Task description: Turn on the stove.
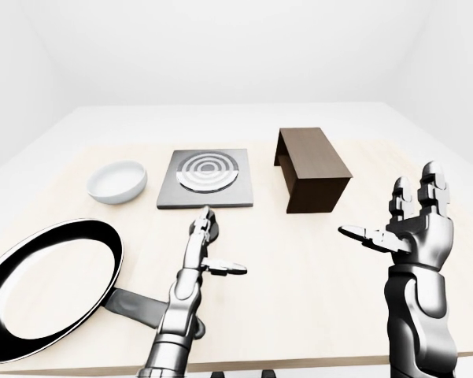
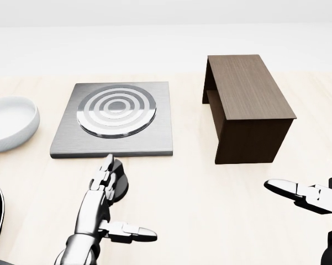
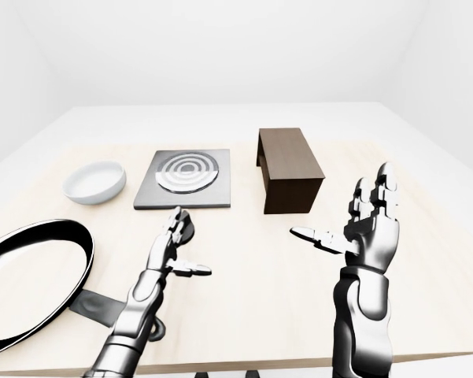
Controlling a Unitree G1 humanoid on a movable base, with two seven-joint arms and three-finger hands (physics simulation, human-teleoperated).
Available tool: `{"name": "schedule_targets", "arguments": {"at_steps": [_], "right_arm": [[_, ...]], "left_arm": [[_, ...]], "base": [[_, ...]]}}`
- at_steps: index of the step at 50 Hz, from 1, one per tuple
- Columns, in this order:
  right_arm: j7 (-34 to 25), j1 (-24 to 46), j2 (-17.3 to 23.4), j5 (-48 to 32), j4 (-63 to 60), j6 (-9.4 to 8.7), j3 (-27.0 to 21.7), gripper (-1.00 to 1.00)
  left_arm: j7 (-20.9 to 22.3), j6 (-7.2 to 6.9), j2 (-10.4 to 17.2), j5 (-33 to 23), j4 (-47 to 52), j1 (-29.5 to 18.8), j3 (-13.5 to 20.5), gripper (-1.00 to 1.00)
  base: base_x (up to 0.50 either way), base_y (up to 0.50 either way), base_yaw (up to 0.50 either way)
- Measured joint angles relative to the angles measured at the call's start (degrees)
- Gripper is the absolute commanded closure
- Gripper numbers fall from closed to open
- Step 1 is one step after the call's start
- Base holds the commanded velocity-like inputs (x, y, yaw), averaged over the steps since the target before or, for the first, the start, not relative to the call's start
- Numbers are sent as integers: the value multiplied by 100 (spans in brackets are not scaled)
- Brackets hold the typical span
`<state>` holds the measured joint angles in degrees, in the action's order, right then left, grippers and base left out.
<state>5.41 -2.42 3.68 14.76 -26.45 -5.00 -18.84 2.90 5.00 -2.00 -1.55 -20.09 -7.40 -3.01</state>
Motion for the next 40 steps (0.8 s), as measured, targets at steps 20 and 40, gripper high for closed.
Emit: {"name": "schedule_targets", "arguments": {"at_steps": [20, 40], "right_arm": [[-12, 0, -10, -35, 76, 0, 41, -100], [-25, -3, -16, -64, 125, 0, 78, -100]], "left_arm": [[-12, -36, 4, -47, 2, -290, 41, -100], [8, -1000, 90, 111, 3134, 411, -48, -100]], "base": [[0, 0, 0], [0, 0, 0]]}}
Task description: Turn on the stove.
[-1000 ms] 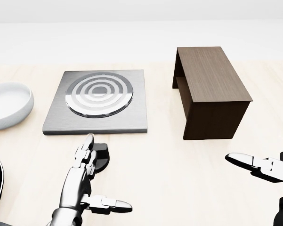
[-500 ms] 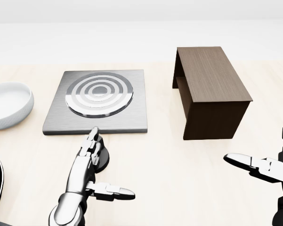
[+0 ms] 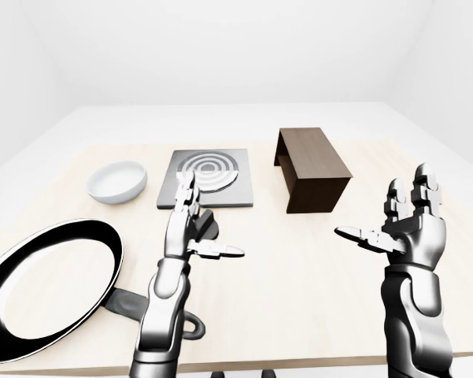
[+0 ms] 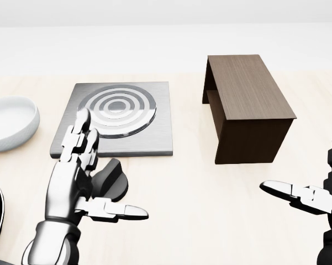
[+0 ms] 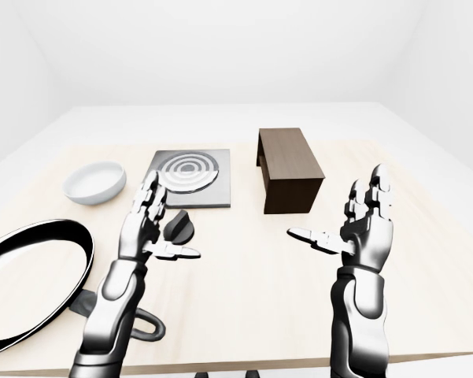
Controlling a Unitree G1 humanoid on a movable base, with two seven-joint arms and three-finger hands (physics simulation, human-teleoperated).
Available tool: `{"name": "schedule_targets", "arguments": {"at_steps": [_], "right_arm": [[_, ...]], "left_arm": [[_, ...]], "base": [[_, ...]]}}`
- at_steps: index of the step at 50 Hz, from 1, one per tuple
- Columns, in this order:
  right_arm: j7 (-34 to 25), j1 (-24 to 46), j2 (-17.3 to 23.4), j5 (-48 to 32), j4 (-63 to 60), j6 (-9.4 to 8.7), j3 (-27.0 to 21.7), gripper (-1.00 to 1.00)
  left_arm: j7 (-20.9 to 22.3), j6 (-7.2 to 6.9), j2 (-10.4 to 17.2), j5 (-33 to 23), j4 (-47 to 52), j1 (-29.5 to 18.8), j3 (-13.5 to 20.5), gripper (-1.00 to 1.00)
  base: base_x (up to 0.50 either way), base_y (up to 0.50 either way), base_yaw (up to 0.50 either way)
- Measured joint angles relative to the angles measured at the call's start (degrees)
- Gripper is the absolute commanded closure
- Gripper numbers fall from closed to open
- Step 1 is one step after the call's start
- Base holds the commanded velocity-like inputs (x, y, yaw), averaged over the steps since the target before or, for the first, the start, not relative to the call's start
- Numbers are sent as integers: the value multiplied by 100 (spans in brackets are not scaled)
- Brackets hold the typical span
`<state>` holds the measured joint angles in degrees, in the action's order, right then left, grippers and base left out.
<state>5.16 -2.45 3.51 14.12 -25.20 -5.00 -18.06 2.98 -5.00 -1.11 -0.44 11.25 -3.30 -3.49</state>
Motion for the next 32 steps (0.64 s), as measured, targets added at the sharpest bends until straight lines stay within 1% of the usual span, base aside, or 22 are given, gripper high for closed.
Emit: {"name": "schedule_targets", "arguments": {"at_steps": [15, 25, 32], "right_arm": [[-5, 9, 4, -18, 12, 0, 10, -100], [-17, 8, 2, -37, 25, 0, 24, -100], [-37, 0, -3, -54, 52, 0, 37, -100]], "left_arm": [[-101, 0, 13, 31, 1247, 355, -141, -100], [-184, 0, 55, 58, 2619, 579, -336, -100], [-230, 0, 83, 56, 3265, 664, -407, -100]], "base": [[0, 0, 0], [0, 0, 0], [0, 0, 0]]}}
